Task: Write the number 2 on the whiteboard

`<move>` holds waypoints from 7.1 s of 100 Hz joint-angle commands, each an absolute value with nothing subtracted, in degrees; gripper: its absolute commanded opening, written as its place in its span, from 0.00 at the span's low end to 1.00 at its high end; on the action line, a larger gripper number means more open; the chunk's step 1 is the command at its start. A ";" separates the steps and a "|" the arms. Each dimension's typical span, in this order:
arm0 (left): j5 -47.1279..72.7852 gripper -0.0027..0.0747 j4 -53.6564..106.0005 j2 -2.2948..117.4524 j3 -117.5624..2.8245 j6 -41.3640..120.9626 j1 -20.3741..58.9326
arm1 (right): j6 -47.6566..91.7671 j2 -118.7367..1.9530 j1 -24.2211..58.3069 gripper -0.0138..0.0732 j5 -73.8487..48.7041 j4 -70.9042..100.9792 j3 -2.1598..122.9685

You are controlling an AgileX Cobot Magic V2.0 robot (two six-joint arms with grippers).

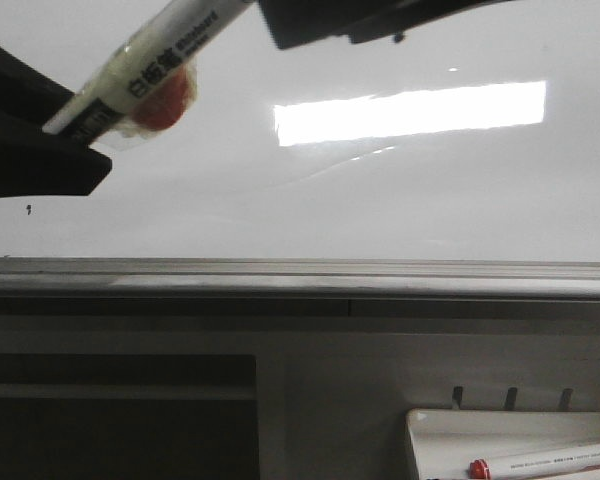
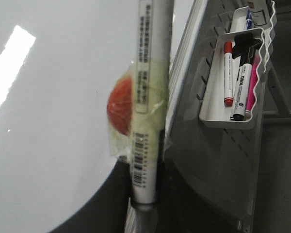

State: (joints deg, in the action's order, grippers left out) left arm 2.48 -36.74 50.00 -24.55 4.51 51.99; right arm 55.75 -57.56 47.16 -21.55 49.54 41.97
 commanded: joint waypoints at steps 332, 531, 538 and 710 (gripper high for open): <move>8.77 0.10 -47.97 11.53 -25.79 -29.10 31.48 | 56.95 -73.88 42.23 0.08 -2.89 54.20 55.54; 8.55 0.10 -48.97 11.53 -25.79 -29.10 31.48 | 55.79 -63.17 28.89 0.09 -11.62 52.65 38.53; 8.55 0.10 -48.97 11.53 -25.79 -29.10 31.48 | 55.50 -61.40 27.67 0.09 -12.52 52.65 37.57; -20.20 0.46 -67.11 52.05 -23.87 -28.52 31.48 | 55.18 -74.12 45.12 0.09 -28.26 47.87 60.87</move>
State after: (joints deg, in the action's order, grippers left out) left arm -18.02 -68.37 52.10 -21.86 -28.25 31.51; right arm 55.30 -75.43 45.02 -29.80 46.36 58.86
